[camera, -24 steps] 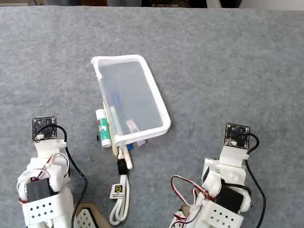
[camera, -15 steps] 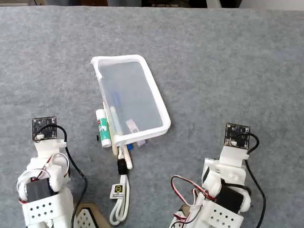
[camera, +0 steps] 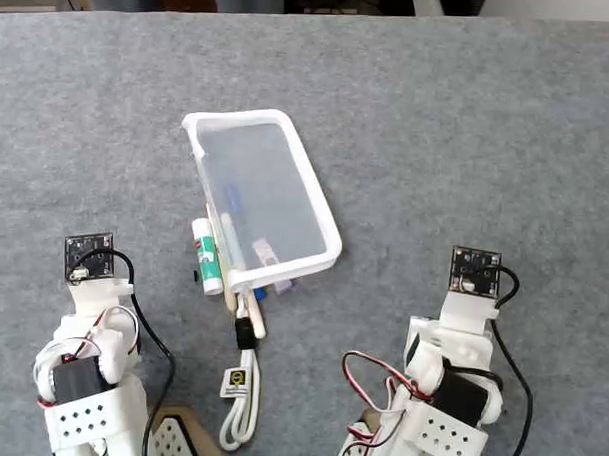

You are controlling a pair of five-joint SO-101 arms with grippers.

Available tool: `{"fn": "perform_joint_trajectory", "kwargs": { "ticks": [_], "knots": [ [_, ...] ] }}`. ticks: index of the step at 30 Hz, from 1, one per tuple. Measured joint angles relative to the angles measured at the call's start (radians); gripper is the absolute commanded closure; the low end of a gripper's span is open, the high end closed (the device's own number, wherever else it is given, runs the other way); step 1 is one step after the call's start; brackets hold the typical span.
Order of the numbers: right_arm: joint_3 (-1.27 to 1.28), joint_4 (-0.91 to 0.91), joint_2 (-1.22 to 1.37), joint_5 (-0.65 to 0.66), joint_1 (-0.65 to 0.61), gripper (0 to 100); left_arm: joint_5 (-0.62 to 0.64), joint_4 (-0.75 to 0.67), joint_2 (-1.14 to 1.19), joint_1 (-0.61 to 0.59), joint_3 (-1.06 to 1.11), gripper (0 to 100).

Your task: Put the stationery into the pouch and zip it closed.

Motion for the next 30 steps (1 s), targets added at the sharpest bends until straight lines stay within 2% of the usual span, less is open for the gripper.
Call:
{"fn": "perform_joint_trajectory", "kwargs": {
  "ticks": [21,25,30],
  "knots": [
    [0.0,0.0,0.0,0.0,-0.003,98.4,0.0,0.0,0.0,0.0,0.0,97],
    [0.0,0.0,0.0,0.0,-0.127,98.4,0.0,0.0,0.0,0.0,0.0,97],
    [0.0,0.0,0.0,-0.031,-0.384,98.4,0.0,0.0,0.0,0.0,0.0,97]
  ]
}}
